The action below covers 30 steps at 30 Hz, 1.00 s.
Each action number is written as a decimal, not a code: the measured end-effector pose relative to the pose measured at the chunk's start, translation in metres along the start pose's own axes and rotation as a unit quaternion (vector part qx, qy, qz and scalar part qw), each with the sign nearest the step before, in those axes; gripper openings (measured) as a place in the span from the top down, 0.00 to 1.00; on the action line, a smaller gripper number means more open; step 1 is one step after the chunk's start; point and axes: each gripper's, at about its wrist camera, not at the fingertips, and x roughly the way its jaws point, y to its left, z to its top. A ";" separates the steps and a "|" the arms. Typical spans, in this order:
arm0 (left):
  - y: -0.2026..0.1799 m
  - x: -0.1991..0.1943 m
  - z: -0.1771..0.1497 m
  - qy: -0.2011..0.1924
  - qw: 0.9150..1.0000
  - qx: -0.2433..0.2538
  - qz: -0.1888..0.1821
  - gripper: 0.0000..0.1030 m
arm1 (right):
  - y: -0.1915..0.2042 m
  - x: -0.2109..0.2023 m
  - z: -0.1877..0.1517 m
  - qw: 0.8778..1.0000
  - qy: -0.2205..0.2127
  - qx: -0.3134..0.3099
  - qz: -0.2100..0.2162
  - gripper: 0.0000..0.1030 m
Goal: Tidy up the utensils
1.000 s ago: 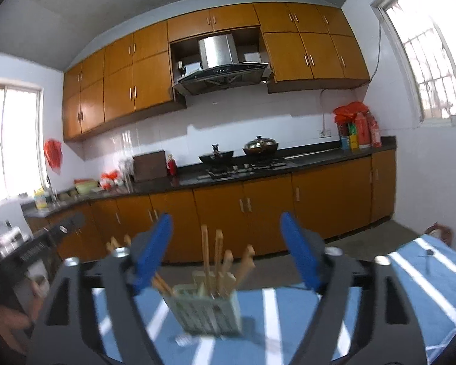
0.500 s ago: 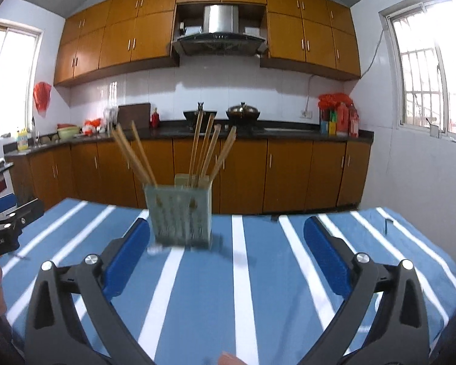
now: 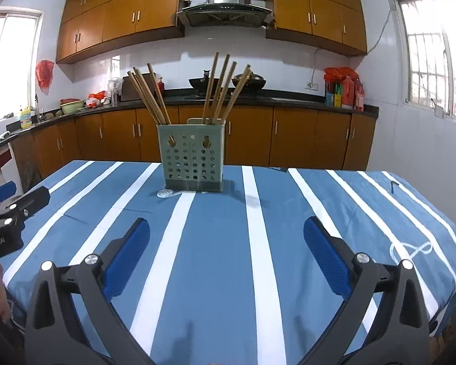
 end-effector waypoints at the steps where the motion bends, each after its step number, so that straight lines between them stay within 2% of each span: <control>1: -0.001 0.000 -0.001 0.001 1.000 0.001 0.000 0.02 | -0.001 0.000 0.000 1.000 0.001 0.002 -0.001 0.04; 30: -0.013 -0.002 -0.007 0.003 1.000 -0.001 -0.012 0.02 | -0.012 0.000 -0.002 1.000 -0.004 0.024 -0.014 0.04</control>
